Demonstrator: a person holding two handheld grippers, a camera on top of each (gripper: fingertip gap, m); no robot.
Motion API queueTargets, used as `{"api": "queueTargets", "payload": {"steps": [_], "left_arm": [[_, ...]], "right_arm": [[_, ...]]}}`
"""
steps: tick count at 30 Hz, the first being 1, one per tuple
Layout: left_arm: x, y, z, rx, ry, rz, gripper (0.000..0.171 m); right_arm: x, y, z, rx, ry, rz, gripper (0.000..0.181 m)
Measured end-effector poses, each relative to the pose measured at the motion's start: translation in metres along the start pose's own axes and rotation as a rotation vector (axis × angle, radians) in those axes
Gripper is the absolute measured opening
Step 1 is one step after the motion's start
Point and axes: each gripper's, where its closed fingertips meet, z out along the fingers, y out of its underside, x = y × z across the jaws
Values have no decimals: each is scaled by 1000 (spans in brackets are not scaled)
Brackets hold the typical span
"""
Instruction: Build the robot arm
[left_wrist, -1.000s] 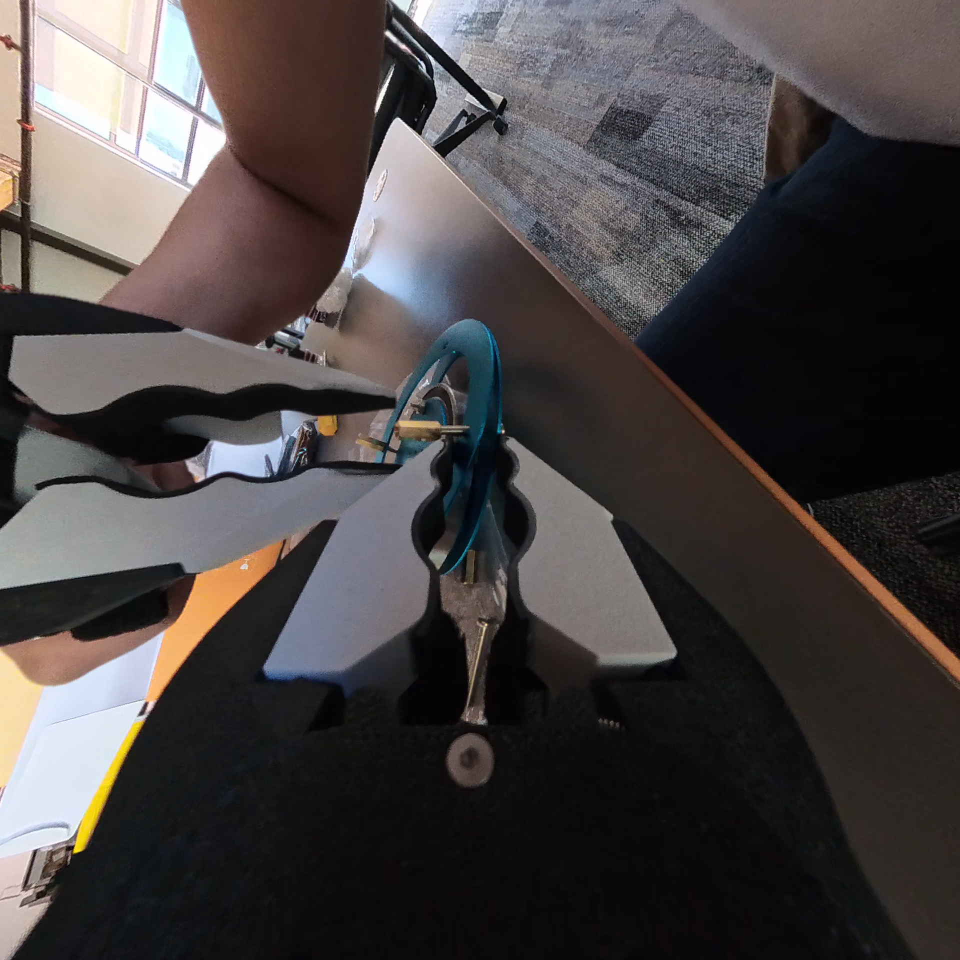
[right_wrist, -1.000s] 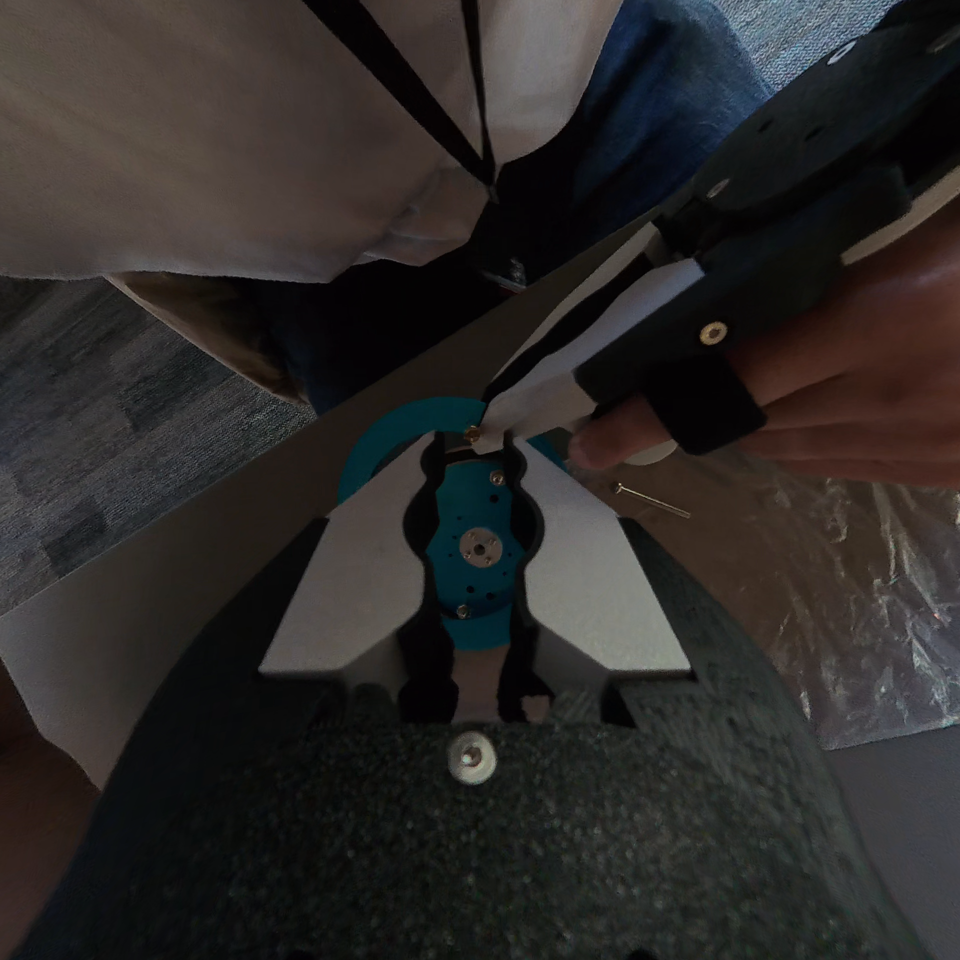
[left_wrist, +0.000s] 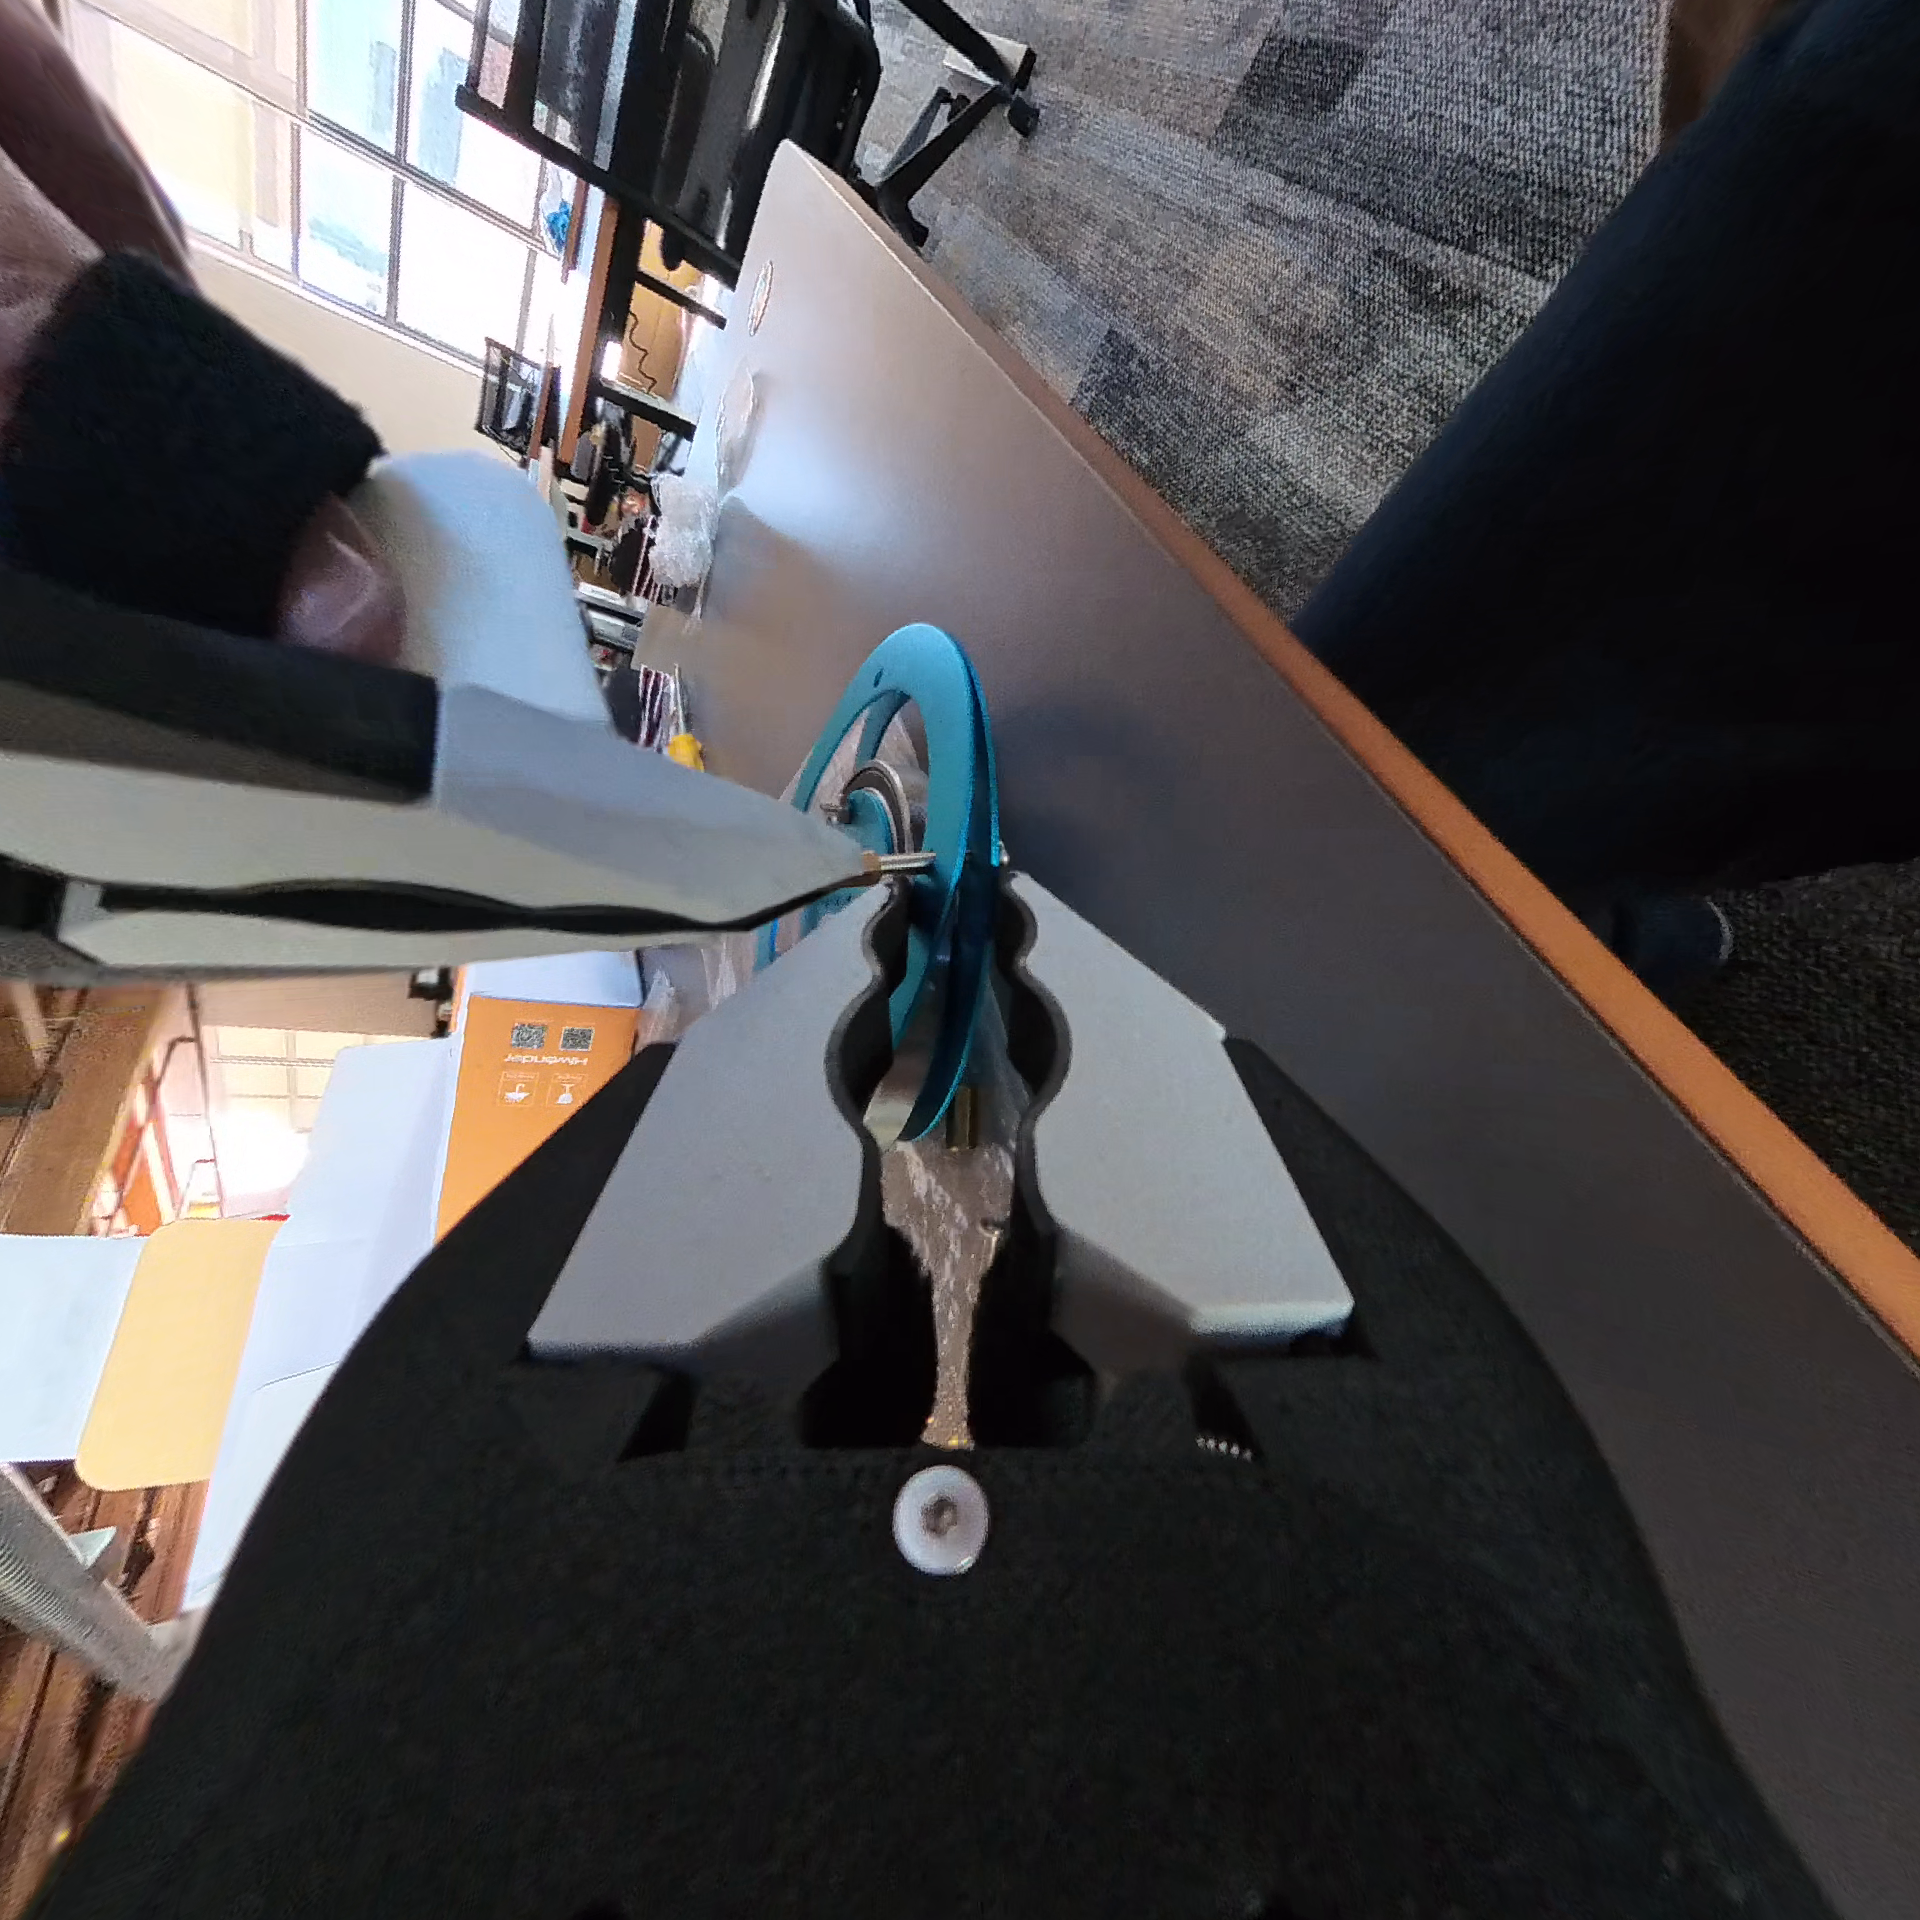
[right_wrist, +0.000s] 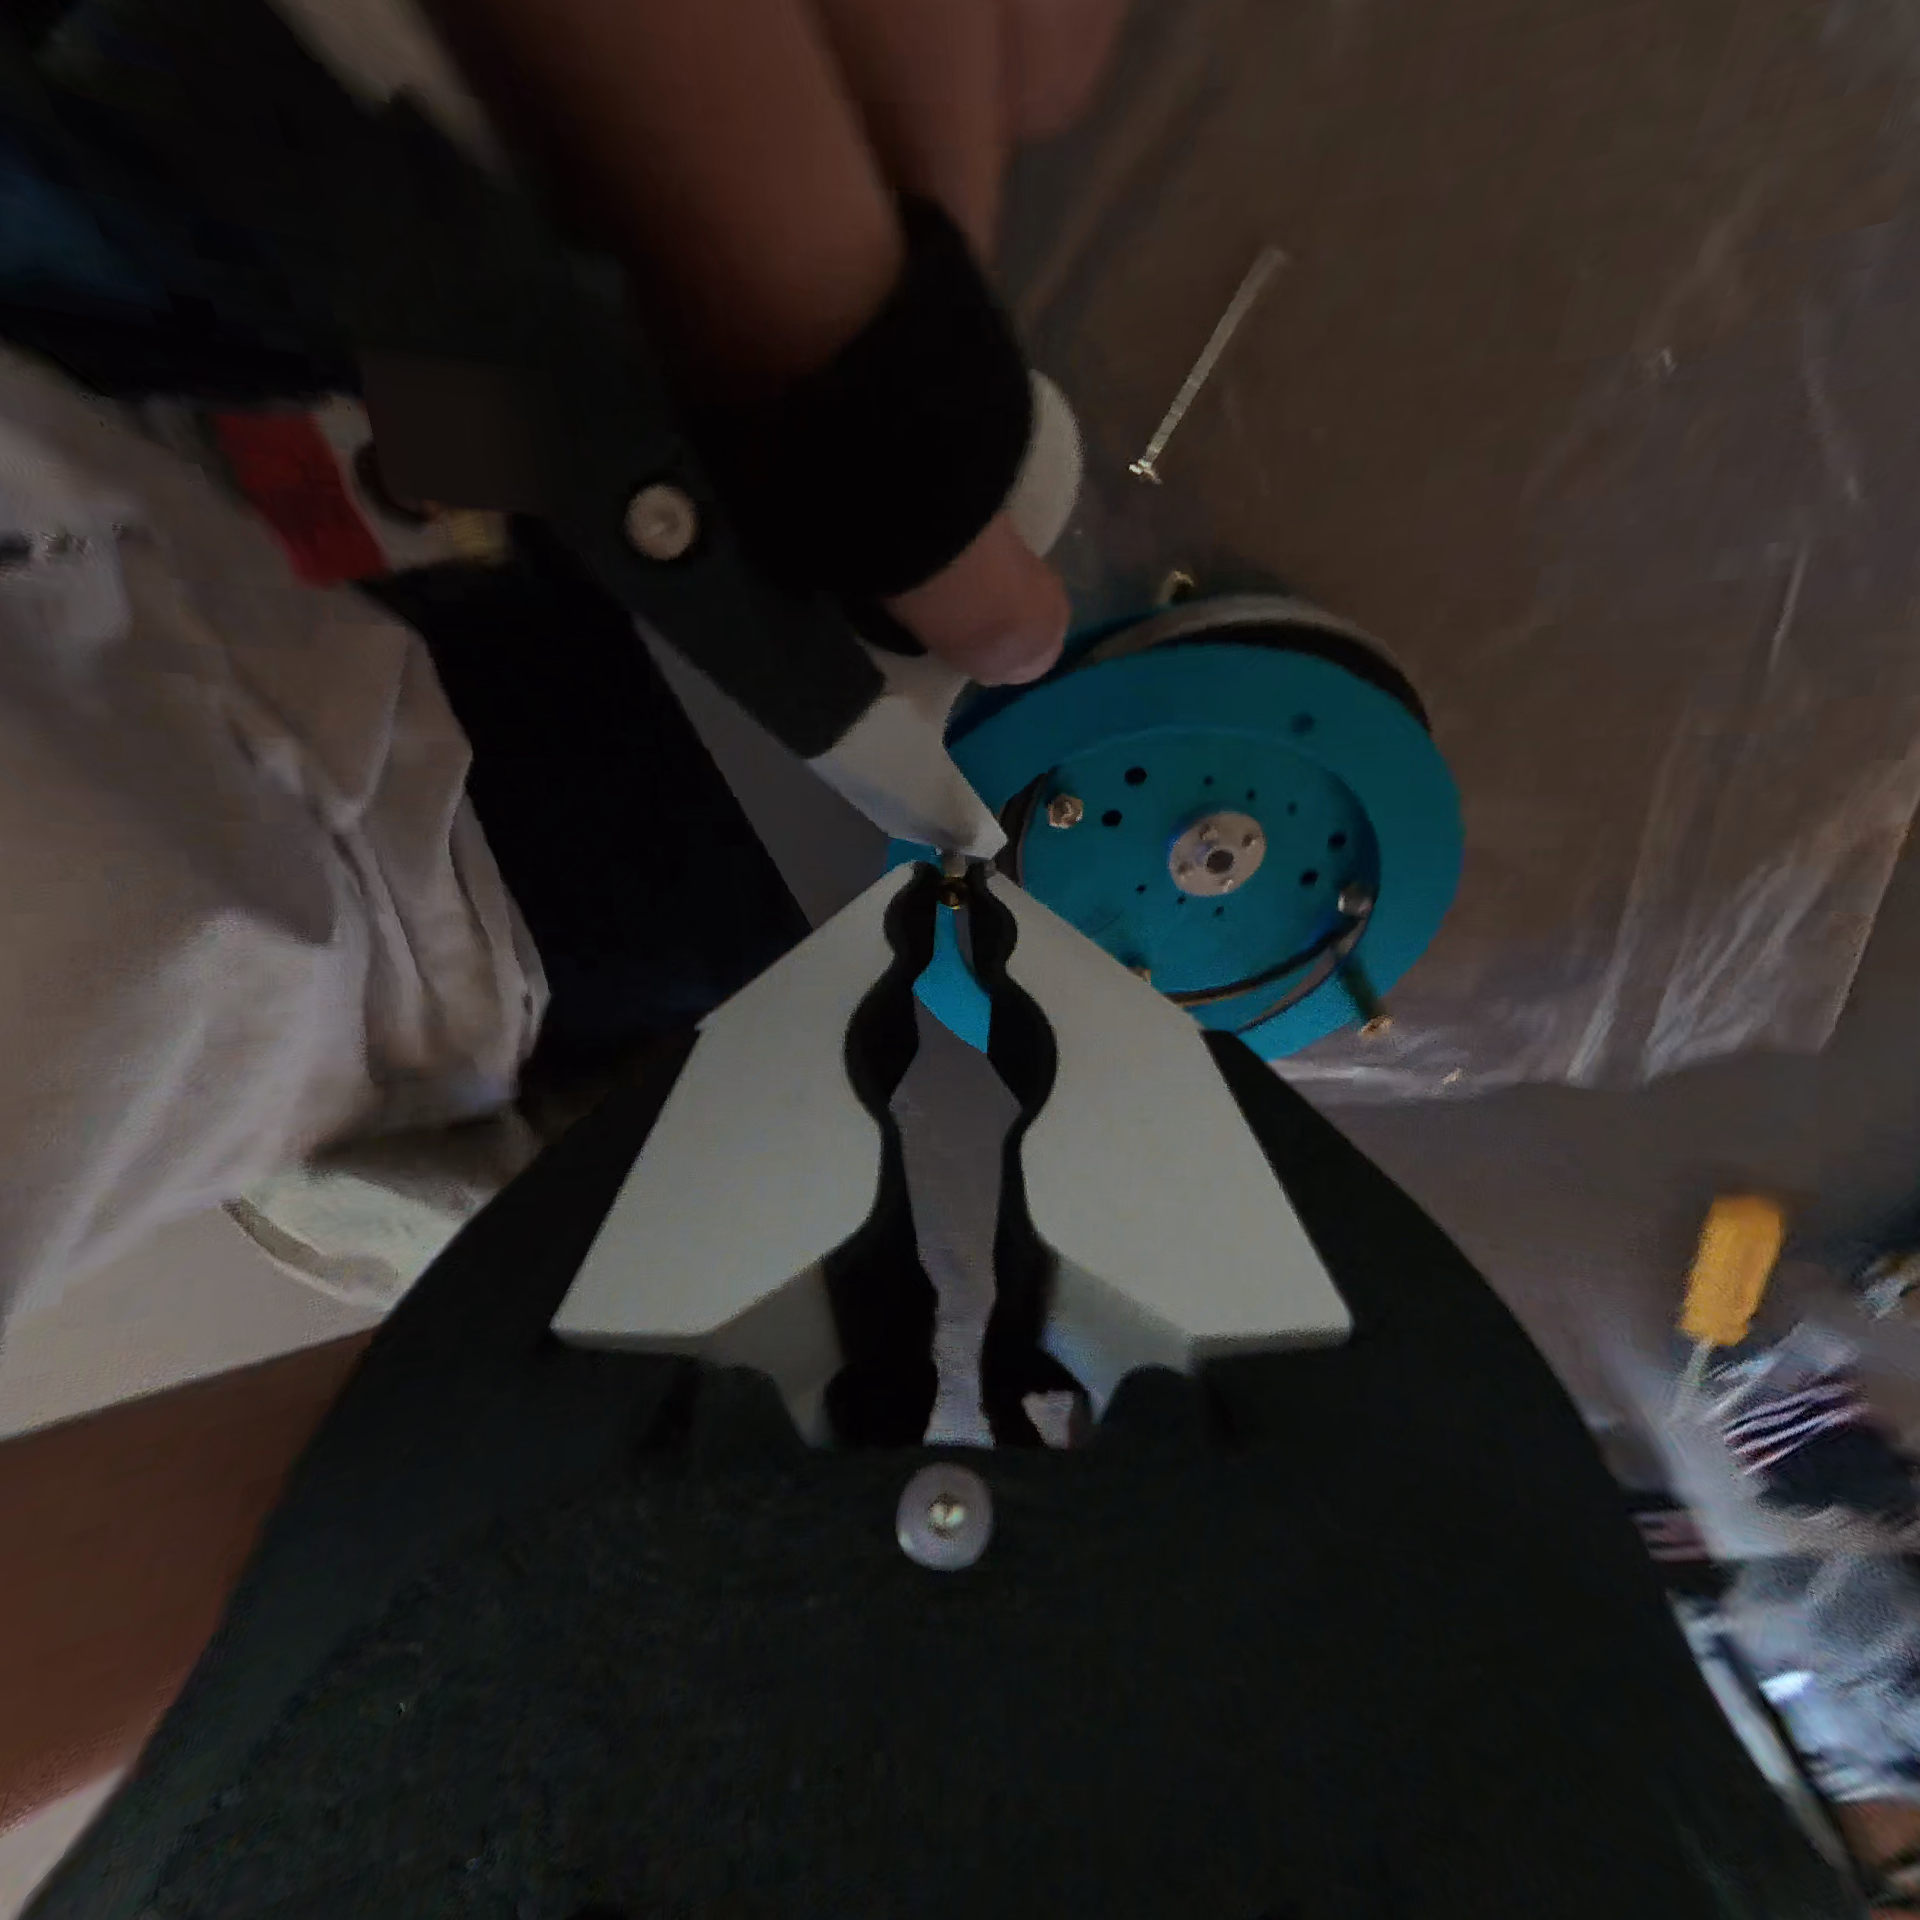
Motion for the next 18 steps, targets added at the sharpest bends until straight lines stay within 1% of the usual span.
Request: {"api": "queueTargets", "payload": {"steps": [3, 7, 9, 11, 15, 17, 18], "left_arm": [[0, 4, 1, -24, -6, 19, 15], [0, 3, 2, -31, -12, 28, 15], [0, 2, 3, -31, -14, 27, 15], [0, 2, 2, -29, -13, 23, 15], [-1, 1, 2, -24, -12, 14, 15], [-2, 1, 2, -18, -15, 4, 15], [-3, 1, 1, -15, -13, -5, 15]], "right_arm": [[3, -1, 2, 9, 59, 241, 4], [3, 1, 2, -12, 91, 549, 5], [2, 2, 2, -31, 94, 631, 5], [2, 2, 2, -33, 93, 671, 4], [3, 2, 1, -7, 78, 657, 5], [4, 2, 0, 15, 72, 598, 6], [4, 3, -1, 26, 67, 544, 11]]}}
